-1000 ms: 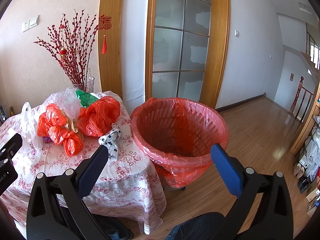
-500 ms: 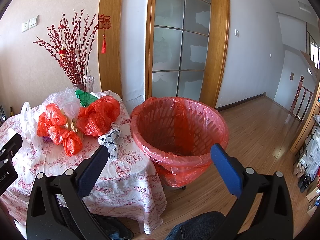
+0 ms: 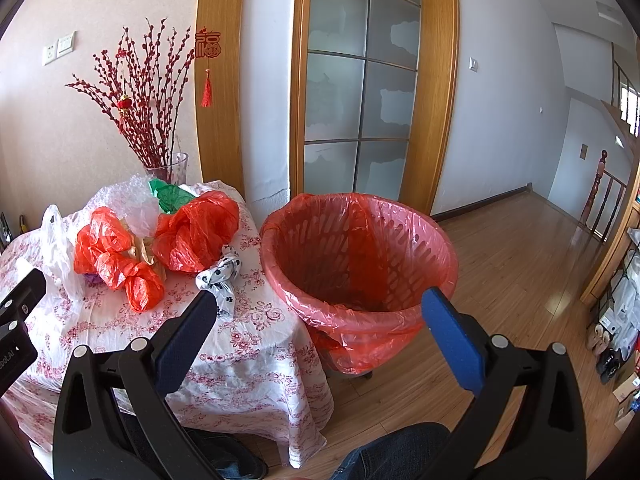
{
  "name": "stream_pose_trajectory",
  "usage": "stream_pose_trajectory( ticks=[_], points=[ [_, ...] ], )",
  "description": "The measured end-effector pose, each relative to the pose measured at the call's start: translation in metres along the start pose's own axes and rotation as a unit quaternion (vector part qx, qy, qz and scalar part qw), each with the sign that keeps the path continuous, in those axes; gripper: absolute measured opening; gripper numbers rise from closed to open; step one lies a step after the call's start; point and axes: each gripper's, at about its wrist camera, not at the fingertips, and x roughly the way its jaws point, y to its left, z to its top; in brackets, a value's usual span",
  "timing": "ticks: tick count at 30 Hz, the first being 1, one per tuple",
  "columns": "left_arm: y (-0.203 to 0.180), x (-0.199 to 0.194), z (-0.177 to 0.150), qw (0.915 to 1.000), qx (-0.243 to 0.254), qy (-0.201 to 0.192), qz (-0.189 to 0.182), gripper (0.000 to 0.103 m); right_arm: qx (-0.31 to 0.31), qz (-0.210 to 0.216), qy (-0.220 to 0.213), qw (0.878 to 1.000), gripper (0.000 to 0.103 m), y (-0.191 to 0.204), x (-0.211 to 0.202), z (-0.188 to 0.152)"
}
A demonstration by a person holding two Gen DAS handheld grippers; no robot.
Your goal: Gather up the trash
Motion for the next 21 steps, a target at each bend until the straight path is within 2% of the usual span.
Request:
stream_pose_trajectory(
  ticks=[21],
  points=[
    [-0.0099,0.0036,-0.0032,1.0000,0.002,0.002,0.000,0.099,-0.001,0.000,0.001,1.000,0.101,0.0009,0.0026,-0.0012]
  ],
)
